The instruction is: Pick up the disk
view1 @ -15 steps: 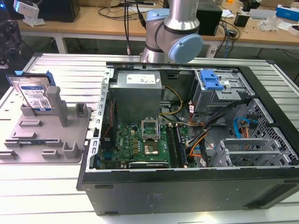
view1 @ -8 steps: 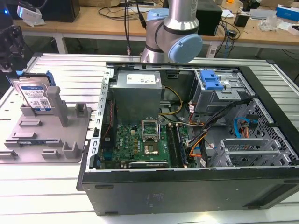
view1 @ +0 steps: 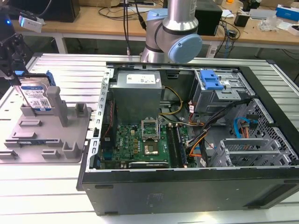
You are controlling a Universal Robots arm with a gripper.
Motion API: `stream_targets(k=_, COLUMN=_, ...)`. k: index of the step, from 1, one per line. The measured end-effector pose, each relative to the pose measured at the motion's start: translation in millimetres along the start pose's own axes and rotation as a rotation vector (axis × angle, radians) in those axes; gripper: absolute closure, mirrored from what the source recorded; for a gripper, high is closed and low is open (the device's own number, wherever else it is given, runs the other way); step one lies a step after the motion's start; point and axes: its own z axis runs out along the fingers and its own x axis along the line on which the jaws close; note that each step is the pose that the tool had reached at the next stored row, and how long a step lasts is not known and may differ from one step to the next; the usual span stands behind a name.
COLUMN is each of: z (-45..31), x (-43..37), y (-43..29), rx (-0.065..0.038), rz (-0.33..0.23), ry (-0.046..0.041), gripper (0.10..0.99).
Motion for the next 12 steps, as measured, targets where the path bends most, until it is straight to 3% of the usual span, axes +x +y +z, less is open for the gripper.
stream_targets(k=12, z=3.9, x=-0.1, y=-0.3, rx=0.0, rz=-0.001, ry=0.0, gripper=0.545)
